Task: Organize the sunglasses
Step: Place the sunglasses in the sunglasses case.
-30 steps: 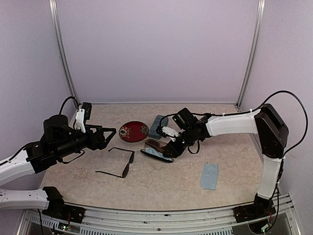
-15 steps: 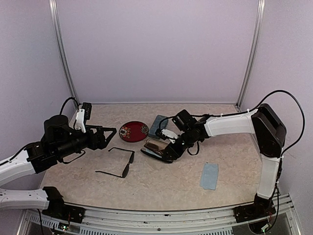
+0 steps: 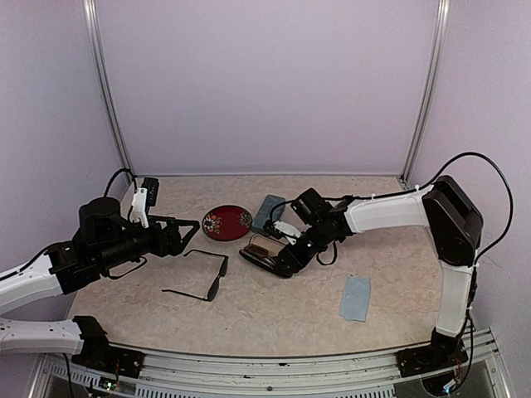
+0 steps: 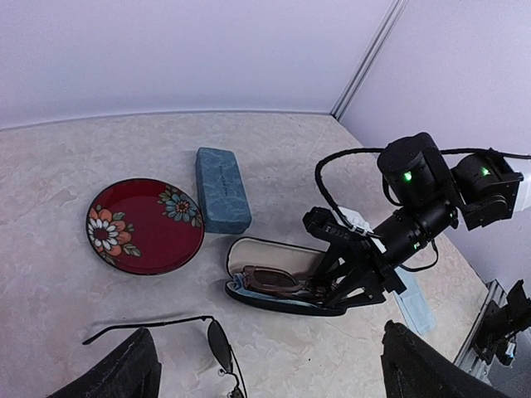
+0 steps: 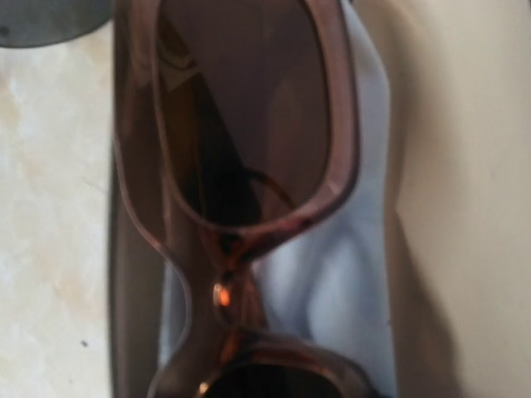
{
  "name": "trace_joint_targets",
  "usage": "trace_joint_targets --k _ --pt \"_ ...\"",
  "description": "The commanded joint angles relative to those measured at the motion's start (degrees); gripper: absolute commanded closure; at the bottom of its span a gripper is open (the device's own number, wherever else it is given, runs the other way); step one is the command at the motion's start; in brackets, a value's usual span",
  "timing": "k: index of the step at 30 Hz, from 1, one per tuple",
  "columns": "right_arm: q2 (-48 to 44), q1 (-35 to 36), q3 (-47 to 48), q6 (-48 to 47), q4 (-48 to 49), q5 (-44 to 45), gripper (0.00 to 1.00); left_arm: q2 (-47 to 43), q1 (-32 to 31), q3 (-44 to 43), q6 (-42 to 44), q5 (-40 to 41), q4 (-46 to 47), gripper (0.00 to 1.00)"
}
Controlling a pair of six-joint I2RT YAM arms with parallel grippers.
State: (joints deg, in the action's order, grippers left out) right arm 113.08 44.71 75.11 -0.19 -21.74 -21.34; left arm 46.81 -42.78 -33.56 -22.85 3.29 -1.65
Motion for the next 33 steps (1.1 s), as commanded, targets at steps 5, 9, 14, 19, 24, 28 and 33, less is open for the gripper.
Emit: trace_joint_targets --k 5,9,14,19,24,28,33 --pt "-0.37 0.57 0.21 5.87 -0.41 1.95 0.72 -0.05 0.16 1.21 -0.52 -0.02 1.75 0.1" --pt "-0.5 0.97 0.97 6.39 -1.33 1.94 0.72 0.33 0.16 1.27 -0.3 0.15 1.84 0.1" --pt "0.66 1.96 2.52 6.92 -2.38 2.16 0.69 0.49 0.16 1.52 -0.4 0.17 1.78 0.1" --pt "1.76 2.78 3.48 7.64 -2.59 2.41 0.68 0.07 0.11 1.74 -0.39 0.47 1.49 0.1" --pt "2.32 3.08 4.14 8.01 -2.8 2.47 0.66 -0.05 0.1 1.81 -0.37 0.58 1.39 0.1" --pt "2.46 3.23 3.93 8.3 -3.21 2.93 0.63 0.1 0.07 1.99 -0.46 0.58 1.64 0.1" --pt "2.31 3.55 3.81 9.28 -3.35 4.47 0.6 0.54 0.07 1.82 -0.59 0.4 1.87 0.1"
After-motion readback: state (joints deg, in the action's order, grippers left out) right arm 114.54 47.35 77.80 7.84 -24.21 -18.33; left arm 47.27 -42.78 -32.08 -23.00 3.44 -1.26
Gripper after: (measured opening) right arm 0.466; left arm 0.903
